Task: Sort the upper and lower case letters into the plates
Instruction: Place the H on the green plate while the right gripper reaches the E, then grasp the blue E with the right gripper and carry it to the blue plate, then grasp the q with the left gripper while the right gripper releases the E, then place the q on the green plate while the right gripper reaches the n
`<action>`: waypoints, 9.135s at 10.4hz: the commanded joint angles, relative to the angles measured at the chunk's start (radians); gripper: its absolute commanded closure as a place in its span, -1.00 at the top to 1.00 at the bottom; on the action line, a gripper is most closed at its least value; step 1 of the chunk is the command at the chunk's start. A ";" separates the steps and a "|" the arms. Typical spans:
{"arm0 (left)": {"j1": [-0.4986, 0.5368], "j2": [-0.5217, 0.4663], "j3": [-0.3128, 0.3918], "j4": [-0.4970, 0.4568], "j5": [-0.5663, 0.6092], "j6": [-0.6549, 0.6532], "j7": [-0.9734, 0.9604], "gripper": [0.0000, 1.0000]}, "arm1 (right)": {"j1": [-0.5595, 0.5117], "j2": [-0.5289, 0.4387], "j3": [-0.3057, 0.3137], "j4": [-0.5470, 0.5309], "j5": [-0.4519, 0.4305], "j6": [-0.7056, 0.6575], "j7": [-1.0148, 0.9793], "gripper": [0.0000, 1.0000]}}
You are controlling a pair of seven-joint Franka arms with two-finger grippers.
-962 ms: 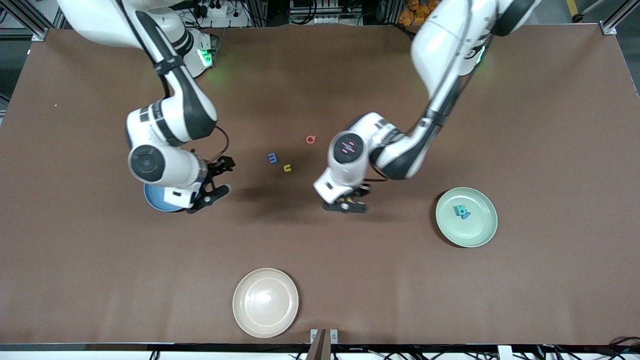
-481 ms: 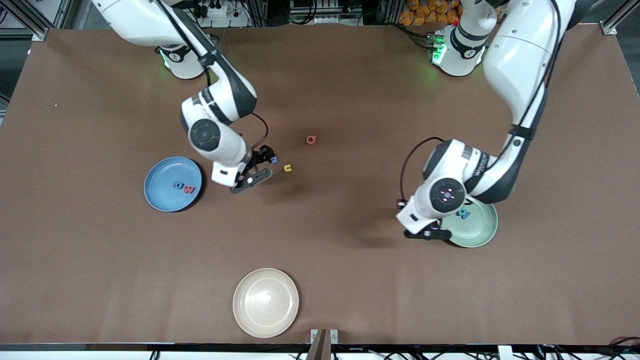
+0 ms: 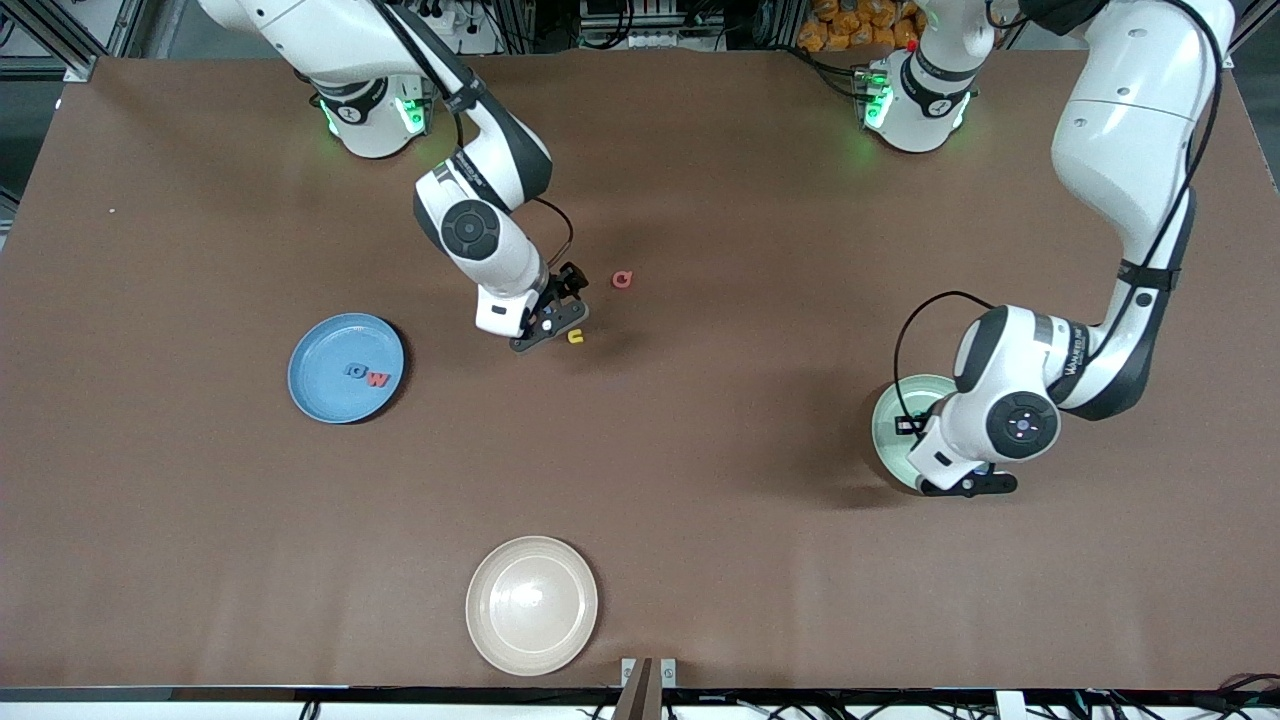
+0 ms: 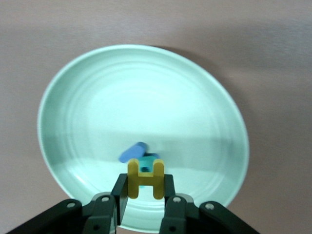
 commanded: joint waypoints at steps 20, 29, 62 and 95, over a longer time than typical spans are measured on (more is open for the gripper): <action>-0.284 -0.137 -0.171 -0.194 -0.093 0.325 -0.554 1.00 | -0.011 0.102 0.000 -0.004 -0.186 0.038 0.177 -1.00; -0.352 -0.134 -0.209 -0.225 0.131 0.416 -0.551 1.00 | -0.240 -0.118 0.016 0.039 -0.090 -0.320 -0.029 -1.00; -0.780 -0.011 -0.053 -0.256 0.041 0.534 -0.346 0.26 | -0.233 -0.051 -0.244 0.203 -0.033 -0.315 0.143 1.00; -0.042 -0.367 0.036 -0.198 0.010 0.155 0.111 1.00 | 0.195 0.159 -0.142 0.139 0.007 0.055 1.697 1.00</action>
